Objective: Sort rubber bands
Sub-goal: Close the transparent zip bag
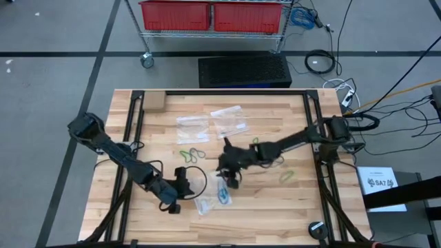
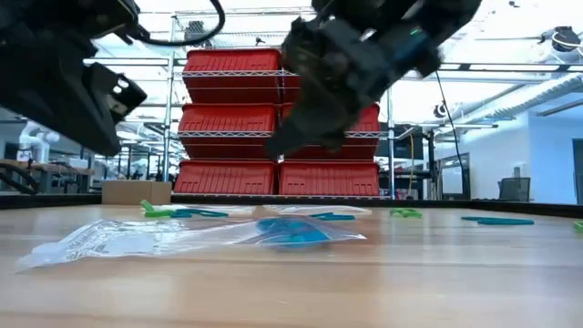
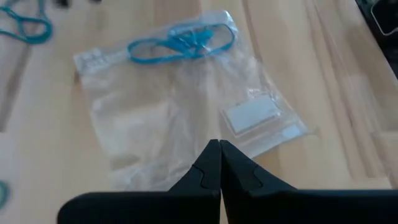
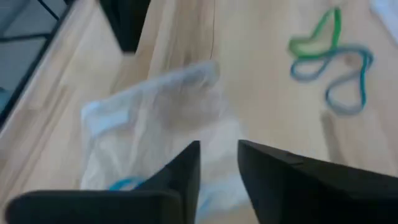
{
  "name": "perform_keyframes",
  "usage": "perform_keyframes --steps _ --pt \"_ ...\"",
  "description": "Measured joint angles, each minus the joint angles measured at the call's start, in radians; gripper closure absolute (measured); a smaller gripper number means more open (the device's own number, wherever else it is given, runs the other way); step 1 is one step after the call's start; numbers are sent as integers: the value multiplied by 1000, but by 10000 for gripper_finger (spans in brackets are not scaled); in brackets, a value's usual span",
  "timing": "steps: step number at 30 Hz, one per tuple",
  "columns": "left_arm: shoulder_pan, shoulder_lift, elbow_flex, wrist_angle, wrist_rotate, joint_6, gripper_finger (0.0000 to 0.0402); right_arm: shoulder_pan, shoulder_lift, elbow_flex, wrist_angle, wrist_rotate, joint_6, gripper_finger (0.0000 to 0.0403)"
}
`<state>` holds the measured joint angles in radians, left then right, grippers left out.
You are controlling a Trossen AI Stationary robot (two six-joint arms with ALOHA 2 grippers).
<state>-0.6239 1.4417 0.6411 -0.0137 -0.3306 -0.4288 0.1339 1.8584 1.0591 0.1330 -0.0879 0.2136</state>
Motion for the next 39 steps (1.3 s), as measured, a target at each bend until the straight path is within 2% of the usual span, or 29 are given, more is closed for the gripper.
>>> perform_keyframes --steps 5,10,14,18,20,21,25,31,35,39 --pt "-2 -32 0 -29 -27 20 400 -67 135 102 15 -121 -52 259" --pt "2 -36 0 -49 -41 24 401 -69 311 295 -102 -150 -124 249" --pt "2 -36 0 -52 -45 27 401 -69 392 437 -231 -156 -170 266" --pt "3 -56 0 -54 -86 80 401 -70 423 500 -318 -148 -202 333" --pt "10 -80 0 -46 -118 97 401 -70 422 500 -320 -140 -212 379" --pt "11 -96 0 -51 -132 104 401 -70 417 499 -323 -134 -214 390" --pt "10 -188 0 -56 -199 150 401 -66 380 493 -377 -96 -218 400" --pt "11 -338 -41 -21 -343 218 401 -66 254 492 -503 37 -227 402" --pt "11 -430 -134 149 -404 288 401 -58 162 491 -587 86 -233 403" --pt "11 -504 -260 416 -414 384 401 -26 52 492 -650 180 -229 403"
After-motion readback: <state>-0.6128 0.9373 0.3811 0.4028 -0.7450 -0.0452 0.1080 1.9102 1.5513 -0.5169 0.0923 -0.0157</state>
